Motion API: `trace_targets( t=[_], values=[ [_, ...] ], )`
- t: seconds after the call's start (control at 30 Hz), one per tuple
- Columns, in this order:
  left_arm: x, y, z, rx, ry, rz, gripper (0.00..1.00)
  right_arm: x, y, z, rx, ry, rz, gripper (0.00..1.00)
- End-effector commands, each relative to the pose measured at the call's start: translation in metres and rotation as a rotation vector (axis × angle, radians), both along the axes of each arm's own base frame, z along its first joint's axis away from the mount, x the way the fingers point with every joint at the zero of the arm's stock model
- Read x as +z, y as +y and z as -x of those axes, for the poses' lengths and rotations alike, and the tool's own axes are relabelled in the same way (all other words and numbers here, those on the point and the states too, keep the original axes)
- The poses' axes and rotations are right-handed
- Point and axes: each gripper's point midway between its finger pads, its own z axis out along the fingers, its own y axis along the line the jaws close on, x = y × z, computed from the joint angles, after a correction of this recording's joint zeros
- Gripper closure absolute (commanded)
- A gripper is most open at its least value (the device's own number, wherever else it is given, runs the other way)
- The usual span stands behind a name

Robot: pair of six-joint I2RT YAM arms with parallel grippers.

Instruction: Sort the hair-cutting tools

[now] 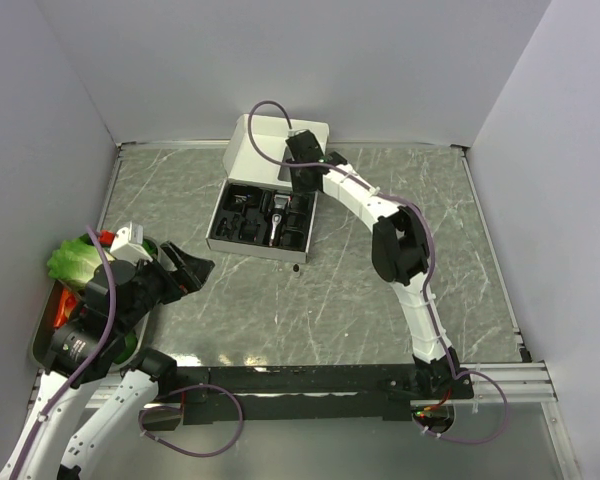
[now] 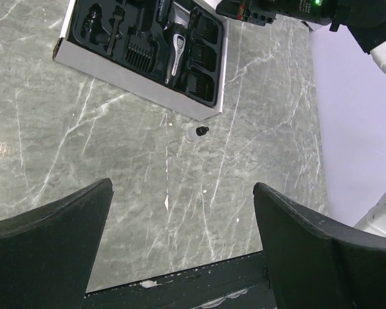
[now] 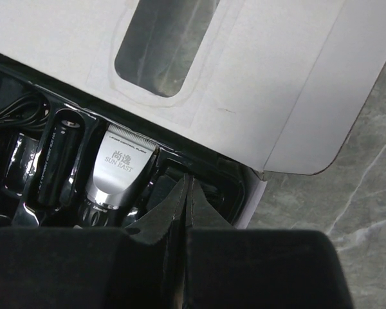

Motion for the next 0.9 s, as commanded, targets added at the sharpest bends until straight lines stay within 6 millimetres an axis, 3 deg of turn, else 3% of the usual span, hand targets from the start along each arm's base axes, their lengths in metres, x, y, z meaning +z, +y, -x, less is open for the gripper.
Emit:
trace_targets(
  t=[0.0,0.3,0.6,0.87],
  values=[
    [0.012,-0.002,-0.002,-0.004,-0.022,0.014,0.03,0.056,0.006,-0.002,0.009,-0.113,-0.031,1.0],
    [0.011,-0.002,-0.001,-0.006,-0.025,0.016,0.03,0.027,0.005,0.01,-0.003,-0.025,-0.018,1.0],
    [0.006,-0.003,-0.002,-0.006,-0.017,0.016,0.03,-0.014,0.004,0.017,-0.027,0.072,0.009,1.0],
    [0.001,-0.004,-0.002,-0.008,-0.008,0.02,0.03,-0.028,0.003,0.022,-0.029,0.103,0.017,1.0]
  ],
)
